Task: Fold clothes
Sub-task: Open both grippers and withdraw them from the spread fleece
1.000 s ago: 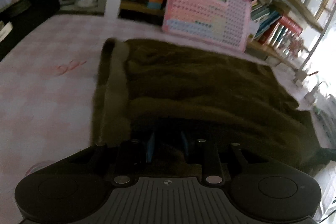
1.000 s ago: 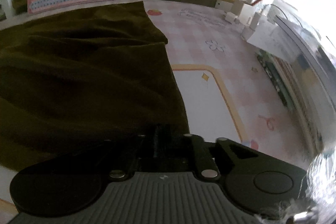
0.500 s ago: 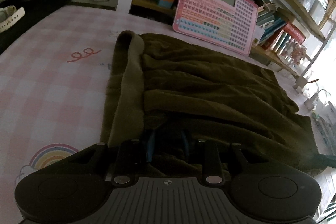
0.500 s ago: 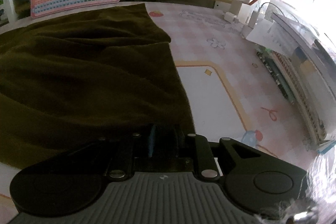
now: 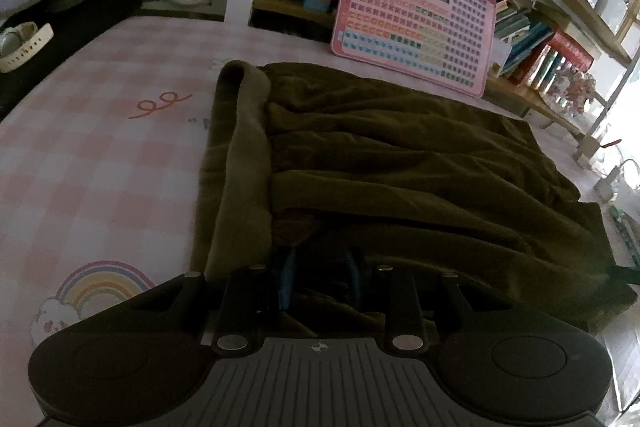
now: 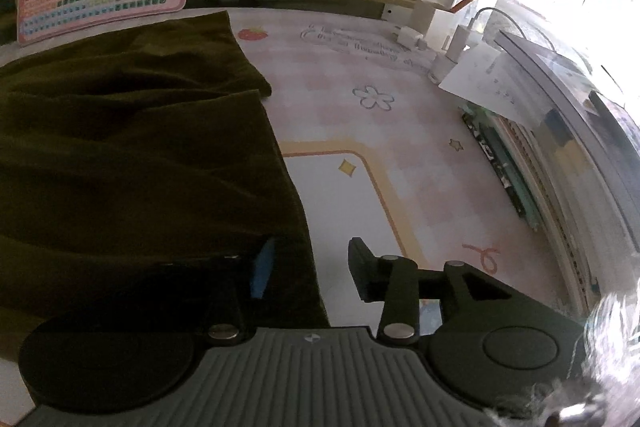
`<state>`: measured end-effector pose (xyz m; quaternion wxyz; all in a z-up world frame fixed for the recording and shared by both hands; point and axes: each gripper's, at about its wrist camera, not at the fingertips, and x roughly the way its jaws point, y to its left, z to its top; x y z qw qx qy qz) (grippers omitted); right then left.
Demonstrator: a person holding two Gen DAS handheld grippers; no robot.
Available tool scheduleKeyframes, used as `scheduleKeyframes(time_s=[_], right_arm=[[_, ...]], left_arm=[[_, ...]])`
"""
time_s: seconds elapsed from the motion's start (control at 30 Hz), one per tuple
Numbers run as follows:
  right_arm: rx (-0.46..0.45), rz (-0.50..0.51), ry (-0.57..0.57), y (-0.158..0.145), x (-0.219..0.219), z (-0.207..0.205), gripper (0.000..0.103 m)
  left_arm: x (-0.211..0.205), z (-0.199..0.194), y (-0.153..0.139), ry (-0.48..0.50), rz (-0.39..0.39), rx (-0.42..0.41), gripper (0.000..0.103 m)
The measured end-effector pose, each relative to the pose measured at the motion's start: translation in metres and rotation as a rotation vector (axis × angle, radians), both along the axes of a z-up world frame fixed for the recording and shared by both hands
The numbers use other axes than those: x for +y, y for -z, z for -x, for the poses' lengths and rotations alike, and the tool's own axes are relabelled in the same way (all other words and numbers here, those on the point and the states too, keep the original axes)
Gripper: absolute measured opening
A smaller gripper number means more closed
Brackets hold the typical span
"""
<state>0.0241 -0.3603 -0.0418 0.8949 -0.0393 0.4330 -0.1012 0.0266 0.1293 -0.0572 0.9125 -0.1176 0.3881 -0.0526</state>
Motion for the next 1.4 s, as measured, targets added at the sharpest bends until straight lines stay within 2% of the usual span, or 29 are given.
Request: scheduleKeyframes(time_s=[0.13, 0.2, 0.27, 0.37, 0.6, 0.73, 0.97, 1.17, 1.4], right_arm=[[0.006, -0.041, -0.011, -0.003, -0.01, 0.002, 0.044], [-0.018, -0.066, -0.034, -0.009, -0.014, 0.013, 0.045], [-0.039, -0.097, -0.051, -0.013, -0.018, 0.026, 0.05], [-0.038, -0.146, -0.058, -0.016, -0.024, 0.044, 0.05], [-0.062, -0.202, -0.115, -0.024, -0.016, 0.087, 0.056], [-0.082, -0.191, -0.159, -0.031, -0.005, 0.101, 0.067], [-0.108, -0.205, -0.192, -0.039, -0.001, 0.122, 0.084], [-0.108, -0.202, -0.227, -0.039, 0.003, 0.135, 0.09], [-0.106, -0.208, -0.244, -0.036, 0.009, 0.145, 0.098]], left_arm=[[-0.008, 0.005, -0.008, -0.021, -0.036, -0.014, 0.034], [-0.013, 0.012, -0.016, -0.042, -0.052, -0.035, 0.041], [-0.02, 0.023, -0.026, -0.057, -0.071, -0.069, 0.044], [-0.035, 0.043, -0.036, -0.073, -0.067, -0.099, 0.048], [-0.082, 0.08, -0.04, -0.079, -0.113, -0.089, 0.057], [-0.1, 0.097, -0.041, -0.098, -0.129, -0.088, 0.063], [-0.124, 0.127, -0.042, -0.154, -0.159, -0.087, 0.089], [-0.14, 0.146, -0.043, -0.166, -0.195, -0.08, 0.096], [-0.142, 0.156, -0.046, -0.189, -0.231, -0.079, 0.097]])
